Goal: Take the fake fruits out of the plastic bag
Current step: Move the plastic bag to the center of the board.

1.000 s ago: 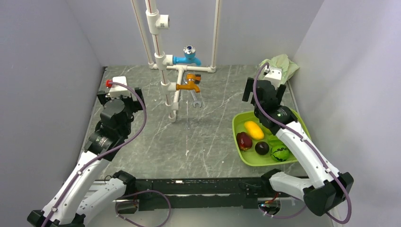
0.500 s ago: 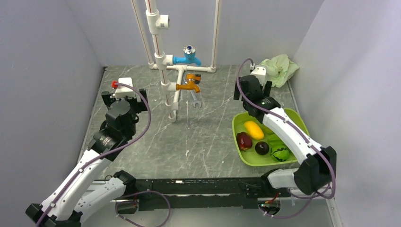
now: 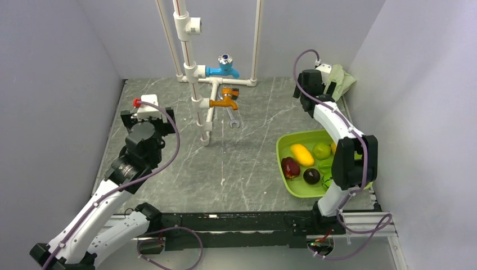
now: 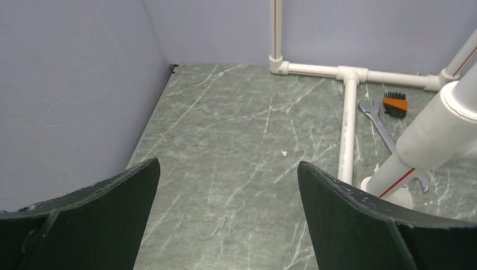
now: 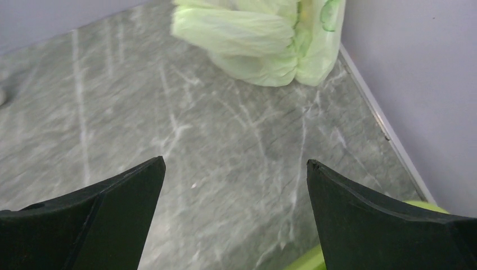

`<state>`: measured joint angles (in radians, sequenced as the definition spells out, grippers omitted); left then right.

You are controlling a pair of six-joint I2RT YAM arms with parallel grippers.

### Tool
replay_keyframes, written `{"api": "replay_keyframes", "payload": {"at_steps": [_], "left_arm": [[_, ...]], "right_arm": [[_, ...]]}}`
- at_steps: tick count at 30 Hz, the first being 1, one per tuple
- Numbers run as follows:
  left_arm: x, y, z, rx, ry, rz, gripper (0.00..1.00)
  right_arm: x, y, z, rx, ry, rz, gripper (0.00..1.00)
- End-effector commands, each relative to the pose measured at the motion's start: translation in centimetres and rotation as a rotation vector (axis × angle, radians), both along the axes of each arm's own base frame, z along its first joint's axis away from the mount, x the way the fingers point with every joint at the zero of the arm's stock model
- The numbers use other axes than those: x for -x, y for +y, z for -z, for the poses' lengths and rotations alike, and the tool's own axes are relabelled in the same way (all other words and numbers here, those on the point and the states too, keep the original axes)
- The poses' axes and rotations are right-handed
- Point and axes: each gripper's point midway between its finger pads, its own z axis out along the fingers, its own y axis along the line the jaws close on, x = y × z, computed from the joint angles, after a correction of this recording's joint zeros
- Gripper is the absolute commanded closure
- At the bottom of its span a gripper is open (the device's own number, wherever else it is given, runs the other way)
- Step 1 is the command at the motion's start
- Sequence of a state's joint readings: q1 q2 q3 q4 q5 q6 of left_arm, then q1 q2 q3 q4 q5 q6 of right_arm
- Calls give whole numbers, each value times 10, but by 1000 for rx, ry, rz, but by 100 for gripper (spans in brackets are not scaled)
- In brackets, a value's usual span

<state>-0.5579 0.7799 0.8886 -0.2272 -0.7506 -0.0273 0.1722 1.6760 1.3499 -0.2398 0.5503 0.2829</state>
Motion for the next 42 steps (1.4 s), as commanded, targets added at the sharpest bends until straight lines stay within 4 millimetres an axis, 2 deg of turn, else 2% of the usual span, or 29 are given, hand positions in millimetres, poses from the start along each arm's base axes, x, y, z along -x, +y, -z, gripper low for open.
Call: {"api": "replay_keyframes", "payload": {"at_steps": [1,5,10,18,22,28,32,35,41,42], "left_arm": [[9,12,-23,16,-94,-37,1],[12,16,-26,16,-106,-46,1],[14,18,-29,27,-123,-47,1],[10,13,-24,16,-109,-35,1],[8,12,-22,11,-104,-31,0],[5,11,-20,0,-96,-33,0],[1,8,-17,-3,-85,-28,1],[-4,6,-10,-16,-67,-28,1],[-14,5,-5,-36,-35,-38,1],[-14,5,-5,-37,-33,-38,1]], "right_arm": [[-38,-19,-15,26,-92,-3,0],[-50,-49,-2,102,-73,68,0],[-68,-76,16,144,-92,92,0],[-112,-94,36,231,-95,28,0],[-129,-108,54,249,-80,11,0],[-150,-112,73,264,-71,-70,2],[-164,-108,86,251,-41,-126,20],[-166,-105,92,229,-40,-135,34],[-168,-75,92,137,-54,-247,67],[-167,-71,93,139,-47,-251,76]]}}
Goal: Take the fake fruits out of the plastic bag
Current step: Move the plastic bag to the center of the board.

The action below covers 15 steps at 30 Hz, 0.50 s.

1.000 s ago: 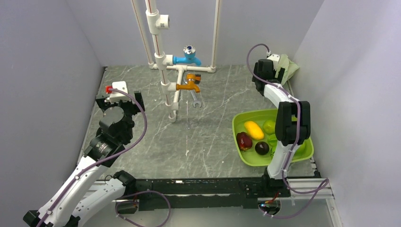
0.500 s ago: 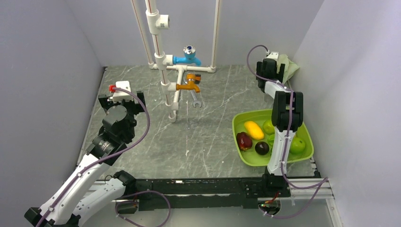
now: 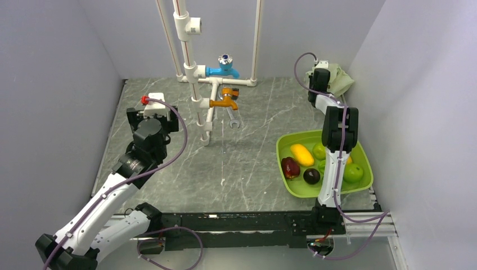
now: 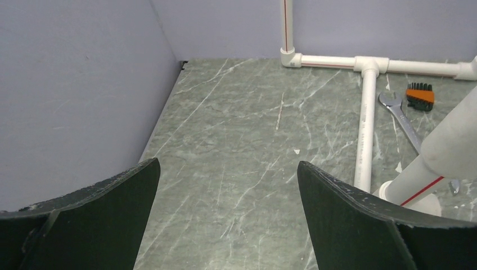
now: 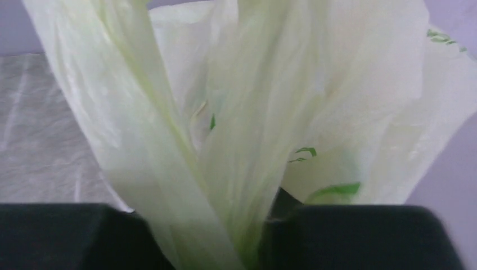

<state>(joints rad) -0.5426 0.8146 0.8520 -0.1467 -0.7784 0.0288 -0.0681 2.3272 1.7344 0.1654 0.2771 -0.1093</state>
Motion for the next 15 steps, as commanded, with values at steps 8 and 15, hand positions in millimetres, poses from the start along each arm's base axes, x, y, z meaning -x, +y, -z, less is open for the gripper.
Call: {"api": "replay_keyframes", "payload": {"at_steps": [8,15], "left_arm": [[-8,-2,-7,14,-22,9,1],[-10,-4,2,12,2,11,1]], "right_arm": [[4,95,-33,-39,1,-172,100],[53,189,-47,-11,56,-284,100]]}}
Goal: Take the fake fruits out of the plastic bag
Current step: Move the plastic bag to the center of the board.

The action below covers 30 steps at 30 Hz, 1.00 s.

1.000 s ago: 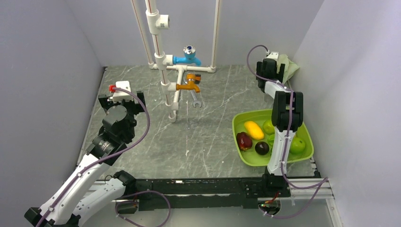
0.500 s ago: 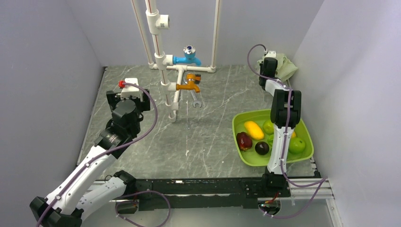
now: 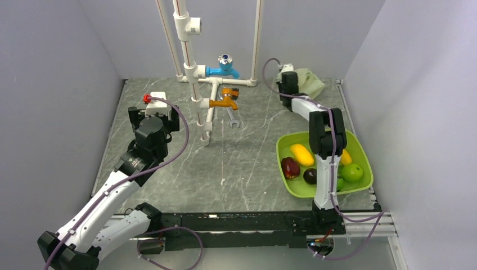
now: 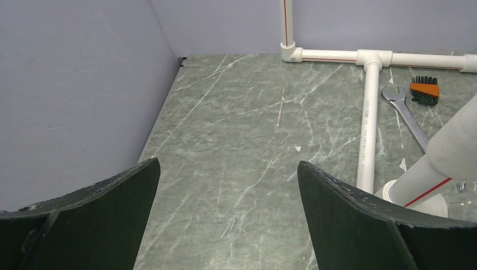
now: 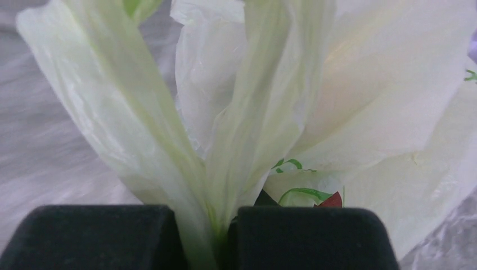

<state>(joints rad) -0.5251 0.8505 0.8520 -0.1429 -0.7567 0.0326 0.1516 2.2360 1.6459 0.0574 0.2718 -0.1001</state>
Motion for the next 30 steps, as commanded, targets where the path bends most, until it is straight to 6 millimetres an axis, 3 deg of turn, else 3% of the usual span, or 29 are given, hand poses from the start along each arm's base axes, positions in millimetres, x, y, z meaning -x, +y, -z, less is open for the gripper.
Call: {"api": "replay_keyframes", "payload": {"at_steps": [1,8,14,17,22,25,30], "left_arm": [[-2,-3,-6,31,-26,9,1],[-3,-11,2,13,-1,32,1],[4,-37,6,-15,19,119,1],[14,-47,17,67,101,156,1],[54,-67,38,319,247,274,1],[86,-75,56,466,302,349,1],[145,-95,101,668,565,435,1]], "right_arm": [[36,59,-51,-15,-27,-59,100],[112,114,-58,-227,97,-196,100],[167,148,-70,-246,186,-276,100],[192,165,-84,-254,181,-345,100],[238,197,-97,-247,199,-462,100],[268,213,-95,-255,227,-506,100],[324,235,-85,-318,292,-564,100]]}}
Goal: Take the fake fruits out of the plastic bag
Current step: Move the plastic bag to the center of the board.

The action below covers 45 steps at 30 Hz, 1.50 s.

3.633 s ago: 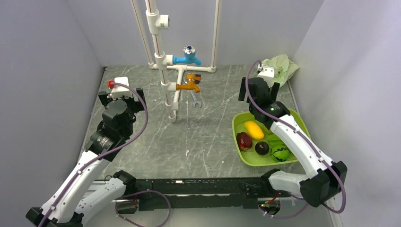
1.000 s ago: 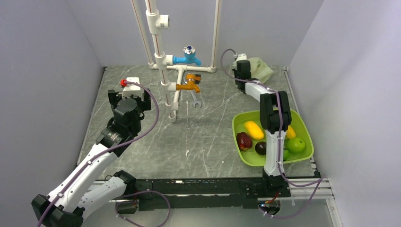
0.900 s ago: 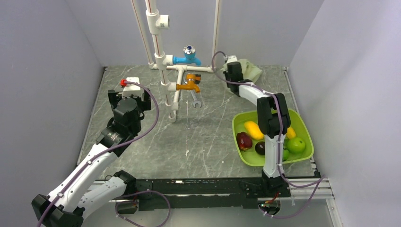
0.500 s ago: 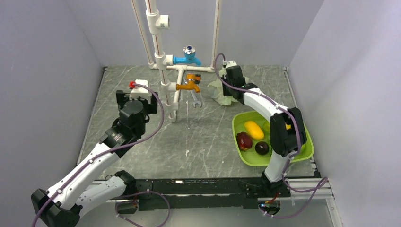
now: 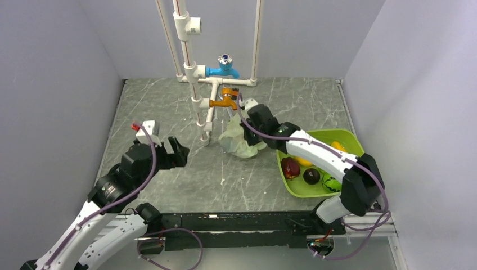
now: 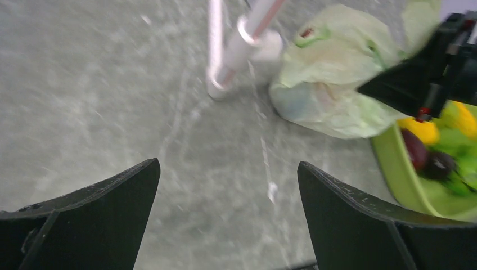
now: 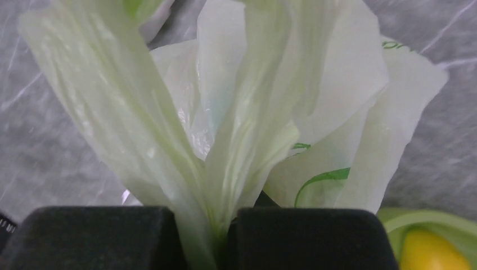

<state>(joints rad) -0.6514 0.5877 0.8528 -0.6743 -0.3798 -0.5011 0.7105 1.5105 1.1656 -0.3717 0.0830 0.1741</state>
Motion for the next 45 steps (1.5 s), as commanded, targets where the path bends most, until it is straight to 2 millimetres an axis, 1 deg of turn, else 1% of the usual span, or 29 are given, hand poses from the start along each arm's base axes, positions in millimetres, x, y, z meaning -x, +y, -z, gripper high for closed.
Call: {"api": "replay_keyframes", "payload": {"at_steps": [1,3,4,7,9,12,13,15,16,20,21,22,24,26,28,29,31,34,36,37,40,42,43,45], "left_arm": [[60,-36,59,203,340,166,1],[72,-47,74,257,386,224,1],[77,-50,81,271,402,240,1],[84,-47,98,262,434,245,1],[86,-45,103,243,448,246,1],[88,-51,101,236,465,283,1],[87,-53,100,243,472,285,0],[85,-57,98,262,477,283,0],[84,-60,96,276,473,285,1],[86,-58,96,321,492,246,1],[88,-59,95,335,495,248,1],[90,-60,94,350,496,255,1],[94,-62,89,371,497,269,1],[96,-61,85,375,500,276,1],[99,-63,82,377,500,299,2],[100,-65,80,375,504,317,2],[102,-71,79,372,519,351,3],[102,-79,82,365,544,390,5],[101,-78,85,334,560,388,7],[99,-75,85,314,562,376,7],[95,-72,83,266,547,373,8],[93,-74,82,249,540,391,7],[92,-74,83,237,543,396,7],[91,-76,90,215,563,401,7]], "right_arm": [[48,15,-3,-77,63,-29,100],[71,27,2,-106,102,-60,100],[83,33,3,-113,116,-74,100],[115,44,8,-120,137,-104,100],[132,50,8,-132,138,-115,100],[160,68,4,-197,170,-171,100],[172,77,3,-222,185,-201,100],[189,96,1,-268,216,-251,100],[197,107,3,-283,241,-273,100],[220,146,8,-321,320,-342,100],[222,154,9,-325,332,-347,94],[223,157,9,-328,340,-344,84],[223,163,4,-336,342,-361,68],[226,162,-7,-354,313,-398,52],[226,155,-21,-387,269,-416,39],[227,150,-27,-398,250,-425,33],[227,140,-39,-414,212,-447,27],[228,125,-50,-393,155,-487,26],[221,112,-51,-365,114,-456,26],[211,105,-50,-348,90,-413,26],[191,85,-40,-302,61,-324,29],[177,69,-30,-257,50,-249,35],[172,62,-26,-246,47,-229,37],[168,54,-21,-249,43,-232,39]]}}
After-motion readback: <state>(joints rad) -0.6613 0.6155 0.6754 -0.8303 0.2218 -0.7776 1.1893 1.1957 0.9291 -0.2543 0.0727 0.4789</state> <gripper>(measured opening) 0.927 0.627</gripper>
